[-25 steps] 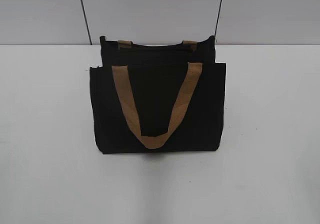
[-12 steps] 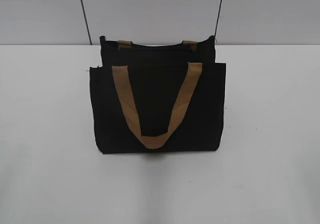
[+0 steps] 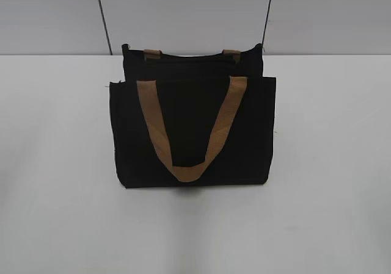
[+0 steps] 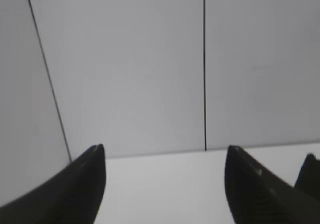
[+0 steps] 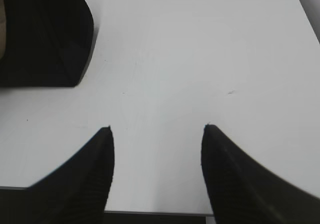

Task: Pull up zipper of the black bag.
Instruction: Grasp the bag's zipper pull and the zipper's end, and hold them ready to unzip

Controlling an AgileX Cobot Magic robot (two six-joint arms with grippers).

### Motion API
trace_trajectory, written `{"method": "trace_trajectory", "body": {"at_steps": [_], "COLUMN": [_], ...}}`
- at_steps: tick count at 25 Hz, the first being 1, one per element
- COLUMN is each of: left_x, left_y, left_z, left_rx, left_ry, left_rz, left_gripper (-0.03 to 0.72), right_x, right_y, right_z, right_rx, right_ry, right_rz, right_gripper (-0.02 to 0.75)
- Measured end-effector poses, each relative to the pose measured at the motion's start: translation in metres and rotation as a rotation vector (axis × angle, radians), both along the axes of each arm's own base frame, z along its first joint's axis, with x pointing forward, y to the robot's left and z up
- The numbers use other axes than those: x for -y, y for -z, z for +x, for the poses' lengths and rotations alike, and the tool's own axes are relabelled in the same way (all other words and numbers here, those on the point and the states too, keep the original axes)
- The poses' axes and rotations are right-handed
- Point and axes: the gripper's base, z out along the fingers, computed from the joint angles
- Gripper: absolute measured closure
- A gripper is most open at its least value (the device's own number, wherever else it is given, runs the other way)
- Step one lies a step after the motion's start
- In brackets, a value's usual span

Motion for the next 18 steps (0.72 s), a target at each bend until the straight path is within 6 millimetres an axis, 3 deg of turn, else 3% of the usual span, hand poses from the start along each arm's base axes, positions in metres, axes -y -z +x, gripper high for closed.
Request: {"method": "trace_trajectory", "body": {"at_steps": [4, 6, 12, 15, 18], "left_x": [0.008, 0.012, 0.026, 0.036, 0.046], "left_y": [0.023, 0.046, 0.111, 0.132, 0.166], "left_z": [0.042, 0.06, 0.116, 0.136, 0.156], "left_rx": [0.104, 0.109, -0.03, -0.035, -0.149], "left_ry": [0.055, 0.082, 0.2, 0.32, 0.446], "left_rz": [0.022, 0.014, 0.046, 0.104, 0.091], "left_gripper": [0.155, 0.156, 0.158, 0.158, 0.159], "right_x": [0.0, 0.0, 0.0, 0.0, 0.0], "right_y": [0.0, 0.0, 0.0, 0.0, 0.0], "right_z": [0.0, 0.0, 0.0, 0.0, 0.0], "right_rx": [0.0, 0.0, 0.0, 0.0, 0.0], "right_ry": [0.0, 0.0, 0.0, 0.001, 0.001], "right_rz": [0.0, 0.0, 0.0, -0.001, -0.001], "right_gripper": [0.302, 0.302, 0.302, 0.302, 0.302]}}
